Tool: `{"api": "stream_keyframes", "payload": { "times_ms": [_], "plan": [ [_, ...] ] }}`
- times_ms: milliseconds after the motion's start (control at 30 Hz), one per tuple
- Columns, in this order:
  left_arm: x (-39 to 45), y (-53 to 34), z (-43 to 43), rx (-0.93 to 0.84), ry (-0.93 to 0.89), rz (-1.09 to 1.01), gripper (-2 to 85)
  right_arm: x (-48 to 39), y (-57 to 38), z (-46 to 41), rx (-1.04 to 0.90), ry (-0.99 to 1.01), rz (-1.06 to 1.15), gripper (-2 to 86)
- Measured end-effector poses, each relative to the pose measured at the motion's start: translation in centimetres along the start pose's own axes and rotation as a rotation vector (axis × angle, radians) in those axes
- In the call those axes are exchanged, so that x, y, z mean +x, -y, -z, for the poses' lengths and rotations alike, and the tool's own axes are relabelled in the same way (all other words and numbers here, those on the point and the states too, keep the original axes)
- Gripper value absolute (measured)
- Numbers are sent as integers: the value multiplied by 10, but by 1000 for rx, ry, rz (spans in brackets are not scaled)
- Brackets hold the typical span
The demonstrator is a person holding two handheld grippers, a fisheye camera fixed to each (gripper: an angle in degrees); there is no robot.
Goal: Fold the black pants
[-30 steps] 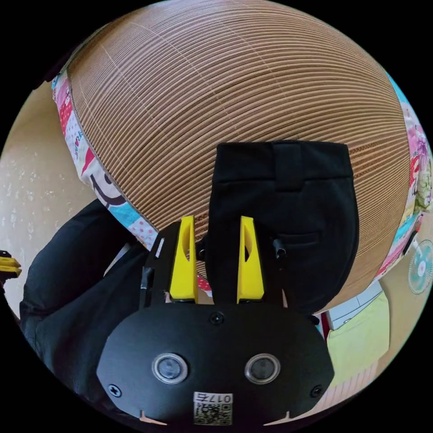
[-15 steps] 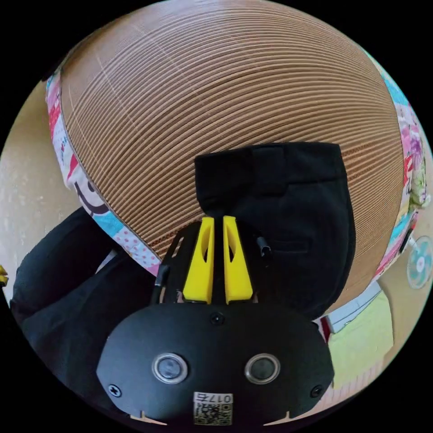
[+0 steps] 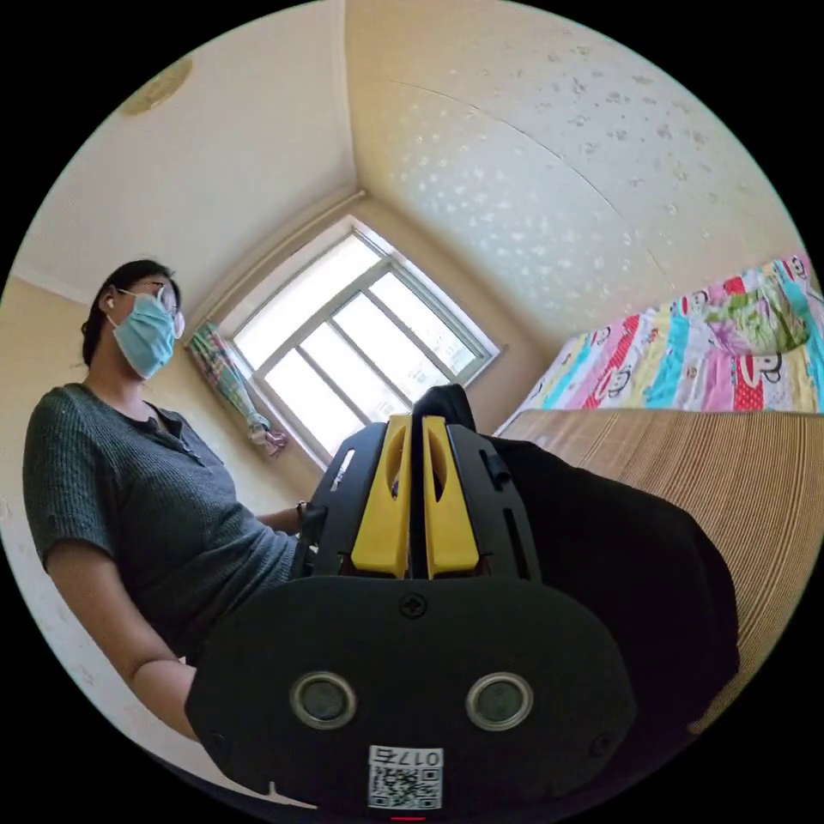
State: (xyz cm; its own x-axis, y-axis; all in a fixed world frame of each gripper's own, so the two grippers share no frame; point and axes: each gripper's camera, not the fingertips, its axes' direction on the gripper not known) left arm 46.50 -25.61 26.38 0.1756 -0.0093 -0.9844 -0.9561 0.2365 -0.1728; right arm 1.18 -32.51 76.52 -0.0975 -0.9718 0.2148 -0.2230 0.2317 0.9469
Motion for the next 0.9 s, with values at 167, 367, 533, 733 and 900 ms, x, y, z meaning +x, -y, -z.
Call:
{"api": "stream_keyframes", "payload": {
  "times_ms": [167,367,533,733,900],
  "plan": [
    [13,3,-4,60,63,-78,79,-125,20,65,250,195,316,17],
    [5,0,4,284,-88,-135,180,-247,43,127,522,446,591,14],
    [54,-7,50,595,-216,-392,237,-338,67,144,565,568,696,14],
    [192,-41,85,842,-74,-836,220,-399,79,149,583,754,720,14],
    [227,-135,91,1231,93,-915,172,-412,71,169,614,817,658,14]
  ]
}}
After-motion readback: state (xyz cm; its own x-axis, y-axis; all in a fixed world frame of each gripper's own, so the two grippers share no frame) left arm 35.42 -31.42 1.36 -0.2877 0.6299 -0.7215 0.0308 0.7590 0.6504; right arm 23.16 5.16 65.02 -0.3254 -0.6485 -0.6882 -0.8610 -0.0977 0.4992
